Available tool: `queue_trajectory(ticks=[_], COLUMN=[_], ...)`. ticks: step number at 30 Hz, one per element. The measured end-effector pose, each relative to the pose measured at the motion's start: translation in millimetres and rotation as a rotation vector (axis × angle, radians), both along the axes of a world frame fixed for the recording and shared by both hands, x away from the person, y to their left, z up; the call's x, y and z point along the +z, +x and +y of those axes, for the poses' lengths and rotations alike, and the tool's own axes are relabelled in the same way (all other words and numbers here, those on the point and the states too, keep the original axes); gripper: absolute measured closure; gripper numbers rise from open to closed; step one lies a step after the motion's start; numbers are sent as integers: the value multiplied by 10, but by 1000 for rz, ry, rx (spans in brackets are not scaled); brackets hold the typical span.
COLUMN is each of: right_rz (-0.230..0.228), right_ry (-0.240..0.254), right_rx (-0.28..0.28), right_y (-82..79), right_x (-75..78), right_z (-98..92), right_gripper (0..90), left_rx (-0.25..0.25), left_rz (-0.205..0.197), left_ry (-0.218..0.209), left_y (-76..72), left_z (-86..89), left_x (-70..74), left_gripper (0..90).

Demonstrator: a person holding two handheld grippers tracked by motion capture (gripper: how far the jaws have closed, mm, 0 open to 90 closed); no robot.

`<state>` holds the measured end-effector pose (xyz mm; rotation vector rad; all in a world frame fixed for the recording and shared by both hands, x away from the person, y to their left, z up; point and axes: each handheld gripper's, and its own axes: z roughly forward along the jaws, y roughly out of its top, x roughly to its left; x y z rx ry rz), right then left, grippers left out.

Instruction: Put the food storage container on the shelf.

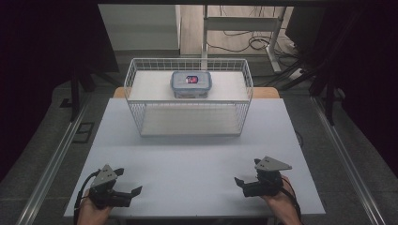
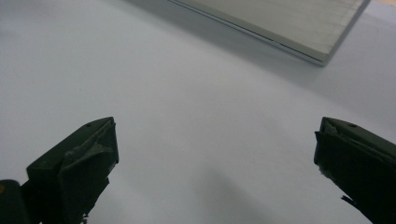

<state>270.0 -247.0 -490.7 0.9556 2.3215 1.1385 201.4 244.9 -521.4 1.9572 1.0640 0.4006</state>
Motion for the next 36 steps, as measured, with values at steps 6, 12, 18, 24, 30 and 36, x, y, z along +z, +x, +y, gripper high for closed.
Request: queue_trajectory(ticks=[6,12,18,24,30,36], right_rz=[1,9,29,68,106,148], right_ry=[1,3,7,-3,-32,-45], right_rx=[-30,-62,-88,-96,-88,-84], right_y=[-27,-55,-91,-110,-108,-98], right_x=[-19,-39,-78,-128,-181,-231], right_z=[-119,-252,-366,-434,-460,-470], right_gripper=[0,0,0,0,0,0], left_rx=[20,43,70,84,97,93], left_rz=[10,14,18,16,45,134], left_ry=[0,-1,-5,-7,13,59], left_y=[-46,-90,-133,-154,-127,-80], left_z=[86,168,263,336,358,333], left_x=[-36,-58,-91,-128,-183,-279], left_gripper=[34,33,32,31,31,27])
